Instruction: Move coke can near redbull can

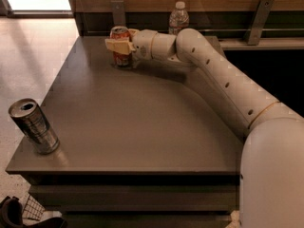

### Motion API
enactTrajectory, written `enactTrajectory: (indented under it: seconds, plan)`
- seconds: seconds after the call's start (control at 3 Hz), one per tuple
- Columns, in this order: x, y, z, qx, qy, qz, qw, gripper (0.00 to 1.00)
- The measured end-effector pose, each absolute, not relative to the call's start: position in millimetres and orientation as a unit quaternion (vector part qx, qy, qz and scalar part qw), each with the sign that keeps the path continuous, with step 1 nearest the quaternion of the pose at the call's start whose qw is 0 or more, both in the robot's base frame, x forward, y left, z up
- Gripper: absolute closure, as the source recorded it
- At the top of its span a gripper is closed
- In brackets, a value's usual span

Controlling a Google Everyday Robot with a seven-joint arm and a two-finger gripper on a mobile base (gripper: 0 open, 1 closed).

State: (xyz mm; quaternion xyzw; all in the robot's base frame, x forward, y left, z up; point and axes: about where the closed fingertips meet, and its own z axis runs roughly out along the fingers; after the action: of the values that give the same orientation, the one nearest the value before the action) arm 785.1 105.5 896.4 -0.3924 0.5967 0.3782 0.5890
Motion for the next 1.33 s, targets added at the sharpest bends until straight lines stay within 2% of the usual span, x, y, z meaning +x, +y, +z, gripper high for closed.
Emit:
enactTrajectory:
  seconds: [0.67, 1.33]
  plan:
    - [764.1, 91.2, 941.6, -0.393, 0.596, 0.366, 0.597, 1.0]
    - [686.6, 100.8, 962.8, -0.406, 0.589, 0.358, 0.6, 1.0]
